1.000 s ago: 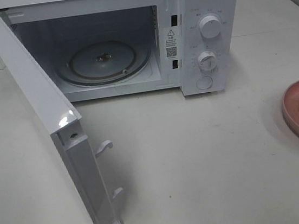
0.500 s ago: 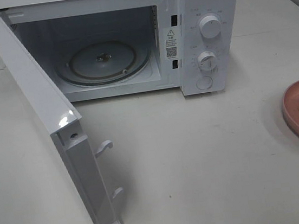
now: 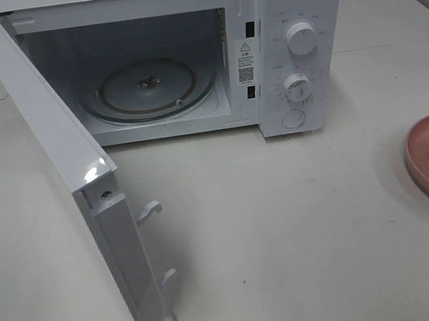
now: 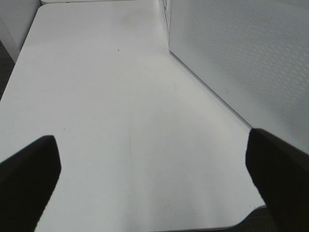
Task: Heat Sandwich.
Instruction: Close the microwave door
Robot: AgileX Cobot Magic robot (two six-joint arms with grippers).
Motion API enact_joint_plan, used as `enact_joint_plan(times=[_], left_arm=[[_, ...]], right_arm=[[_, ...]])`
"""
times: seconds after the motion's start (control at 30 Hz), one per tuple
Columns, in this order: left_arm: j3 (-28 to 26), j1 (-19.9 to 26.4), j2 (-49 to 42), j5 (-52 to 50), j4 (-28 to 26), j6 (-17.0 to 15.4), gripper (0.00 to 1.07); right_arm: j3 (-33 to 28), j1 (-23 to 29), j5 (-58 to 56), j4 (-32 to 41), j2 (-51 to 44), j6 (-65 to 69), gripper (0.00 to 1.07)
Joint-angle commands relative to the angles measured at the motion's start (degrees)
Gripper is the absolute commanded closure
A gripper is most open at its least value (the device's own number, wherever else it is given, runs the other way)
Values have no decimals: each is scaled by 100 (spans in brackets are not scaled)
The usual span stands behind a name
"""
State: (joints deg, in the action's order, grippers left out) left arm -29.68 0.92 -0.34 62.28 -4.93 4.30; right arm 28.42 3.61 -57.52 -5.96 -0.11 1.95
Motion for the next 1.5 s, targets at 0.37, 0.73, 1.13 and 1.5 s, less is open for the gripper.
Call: enact_joint_plan(times=[0.37,0.73,1.13,1.5], left_arm=[[-6,6,-80,-86,-34,-17,7],[-149,6,-46,-321,-115,-34,9],[-264,6,1037,-911,-103,-17,35],[-252,6,2057,-1587,-97,-17,84]], right_arm=[[-6,-29,57,11,-172,-34,32],[-6,-29,57,11,-172,-23,32],[-6,-29,57,11,-172,-23,32],[-6,-29,57,11,-172,-23,32]])
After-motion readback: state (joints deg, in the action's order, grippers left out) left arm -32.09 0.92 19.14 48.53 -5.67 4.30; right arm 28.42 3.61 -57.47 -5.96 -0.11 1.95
